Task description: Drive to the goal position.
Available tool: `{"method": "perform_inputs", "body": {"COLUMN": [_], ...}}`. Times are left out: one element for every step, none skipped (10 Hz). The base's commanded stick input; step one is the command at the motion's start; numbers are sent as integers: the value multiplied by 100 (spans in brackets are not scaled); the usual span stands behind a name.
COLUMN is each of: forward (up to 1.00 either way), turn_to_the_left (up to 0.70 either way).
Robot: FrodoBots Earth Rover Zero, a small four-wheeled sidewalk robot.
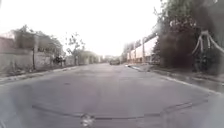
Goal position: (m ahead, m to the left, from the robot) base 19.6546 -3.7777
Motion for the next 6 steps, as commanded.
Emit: {"method": "perform_inputs", "body": {"forward": [100, 100, 100, 100, 100, 100], "turn_to_the_left": [0, 0, 0, 0, 0, 0]}}
